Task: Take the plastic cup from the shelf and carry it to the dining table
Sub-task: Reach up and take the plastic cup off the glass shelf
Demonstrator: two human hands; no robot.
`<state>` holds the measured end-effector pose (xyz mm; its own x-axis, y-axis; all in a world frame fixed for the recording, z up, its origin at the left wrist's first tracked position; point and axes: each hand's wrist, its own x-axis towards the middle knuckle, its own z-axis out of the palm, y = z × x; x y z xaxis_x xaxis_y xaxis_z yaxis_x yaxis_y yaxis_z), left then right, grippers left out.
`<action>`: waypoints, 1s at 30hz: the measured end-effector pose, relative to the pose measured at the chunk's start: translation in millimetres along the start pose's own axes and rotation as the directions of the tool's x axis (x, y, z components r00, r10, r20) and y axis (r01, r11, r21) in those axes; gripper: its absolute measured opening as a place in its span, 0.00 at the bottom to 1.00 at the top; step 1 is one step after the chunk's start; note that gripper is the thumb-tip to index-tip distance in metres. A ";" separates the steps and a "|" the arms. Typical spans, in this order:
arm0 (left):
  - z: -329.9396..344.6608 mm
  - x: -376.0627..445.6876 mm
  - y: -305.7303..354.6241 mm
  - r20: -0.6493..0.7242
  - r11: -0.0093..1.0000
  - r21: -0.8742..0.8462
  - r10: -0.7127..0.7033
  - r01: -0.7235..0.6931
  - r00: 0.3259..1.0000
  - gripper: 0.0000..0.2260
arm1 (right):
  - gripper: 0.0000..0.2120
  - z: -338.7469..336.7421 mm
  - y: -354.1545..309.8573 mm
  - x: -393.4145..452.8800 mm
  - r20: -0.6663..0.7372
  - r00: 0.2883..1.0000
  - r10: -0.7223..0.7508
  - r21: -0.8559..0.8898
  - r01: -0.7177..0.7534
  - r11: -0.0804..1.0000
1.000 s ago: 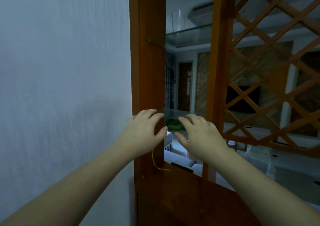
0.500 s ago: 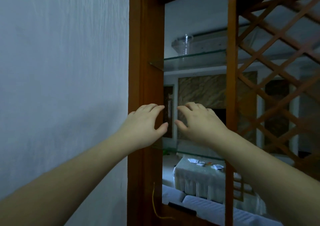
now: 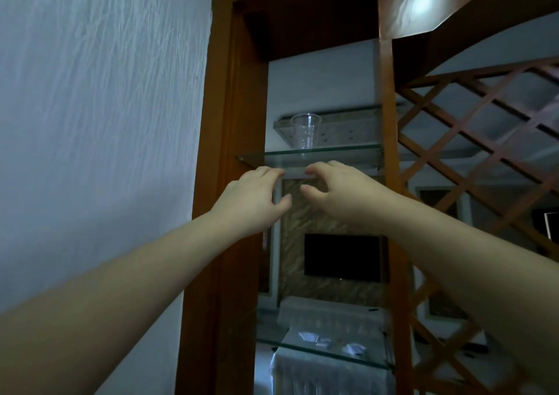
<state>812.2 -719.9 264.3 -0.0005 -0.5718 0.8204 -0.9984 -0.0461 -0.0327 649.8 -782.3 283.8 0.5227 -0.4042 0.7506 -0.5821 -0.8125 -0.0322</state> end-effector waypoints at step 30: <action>37.8 115.8 -3.1 -0.084 0.969 -0.229 -0.119 0.097 0.989 0.34 | 0.32 -8.9 45.5 174.1 -0.069 0.977 0.203 0.301 -0.174 0.938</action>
<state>817.3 -816.9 337.8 0.1137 -0.4910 0.8637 -0.9800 0.0874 0.1787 708.8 -885.9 418.9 0.3494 -0.5310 0.7720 -0.4496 -0.8179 -0.3591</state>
